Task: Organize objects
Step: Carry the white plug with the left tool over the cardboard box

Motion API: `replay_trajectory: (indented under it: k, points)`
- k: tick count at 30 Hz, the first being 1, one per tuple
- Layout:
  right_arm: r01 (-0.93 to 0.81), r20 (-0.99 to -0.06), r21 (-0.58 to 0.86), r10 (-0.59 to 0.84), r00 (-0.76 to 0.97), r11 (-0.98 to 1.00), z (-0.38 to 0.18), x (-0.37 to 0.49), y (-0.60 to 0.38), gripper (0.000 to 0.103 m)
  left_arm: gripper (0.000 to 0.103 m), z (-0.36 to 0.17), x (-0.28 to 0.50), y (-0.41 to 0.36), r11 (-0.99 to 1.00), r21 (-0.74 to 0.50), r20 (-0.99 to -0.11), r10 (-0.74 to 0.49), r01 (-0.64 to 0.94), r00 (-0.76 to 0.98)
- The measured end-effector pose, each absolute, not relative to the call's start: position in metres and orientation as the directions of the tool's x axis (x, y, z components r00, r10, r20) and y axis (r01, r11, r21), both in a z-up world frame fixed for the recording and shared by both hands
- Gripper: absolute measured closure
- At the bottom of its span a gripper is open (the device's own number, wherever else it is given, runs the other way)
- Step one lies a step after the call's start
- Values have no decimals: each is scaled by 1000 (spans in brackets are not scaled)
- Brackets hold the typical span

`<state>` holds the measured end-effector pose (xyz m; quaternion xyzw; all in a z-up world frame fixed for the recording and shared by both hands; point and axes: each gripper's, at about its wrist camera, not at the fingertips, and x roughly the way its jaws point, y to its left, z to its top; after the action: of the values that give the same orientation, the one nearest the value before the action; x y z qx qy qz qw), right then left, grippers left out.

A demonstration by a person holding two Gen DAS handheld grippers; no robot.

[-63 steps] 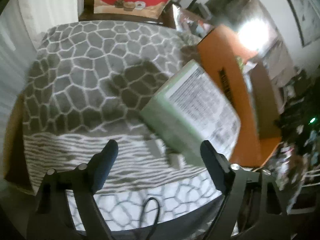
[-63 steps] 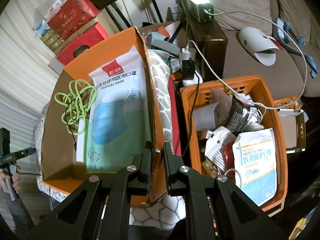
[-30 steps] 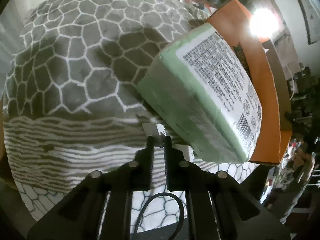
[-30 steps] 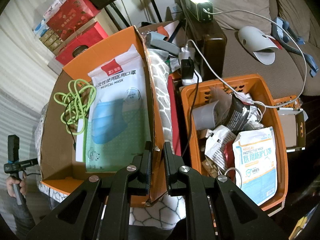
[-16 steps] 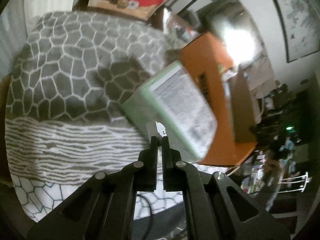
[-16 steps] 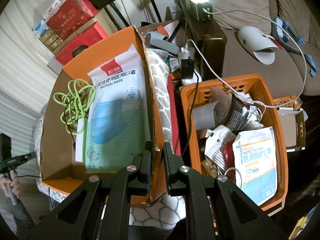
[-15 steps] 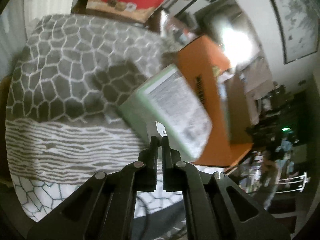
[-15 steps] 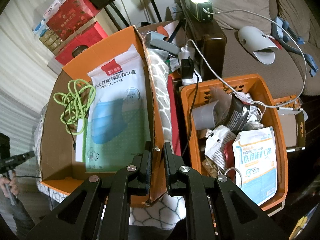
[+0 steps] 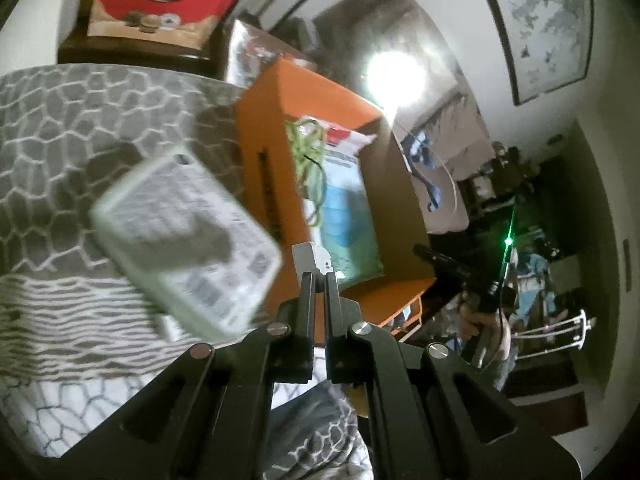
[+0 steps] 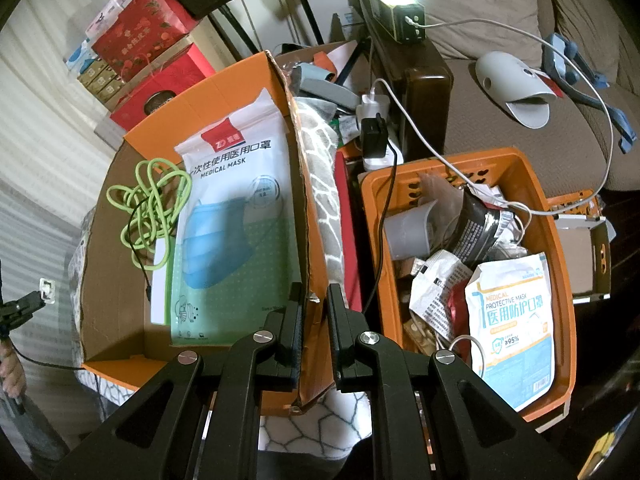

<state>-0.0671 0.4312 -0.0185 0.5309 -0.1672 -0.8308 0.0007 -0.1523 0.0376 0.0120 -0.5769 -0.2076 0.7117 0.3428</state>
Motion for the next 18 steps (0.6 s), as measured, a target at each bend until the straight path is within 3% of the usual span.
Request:
replay_trajectory:
  k: [7, 18]
  points:
    - [-176, -882, 279, -179, -436, -944, -18, -67, 431, 93, 100, 6, -158, 84, -674, -685, -690, 722, -276, -49]
    - [-176, -882, 278, -179, -436, -944, -18, -67, 431, 92, 100, 6, -160, 128, -755, -555, -773, 623, -349, -119]
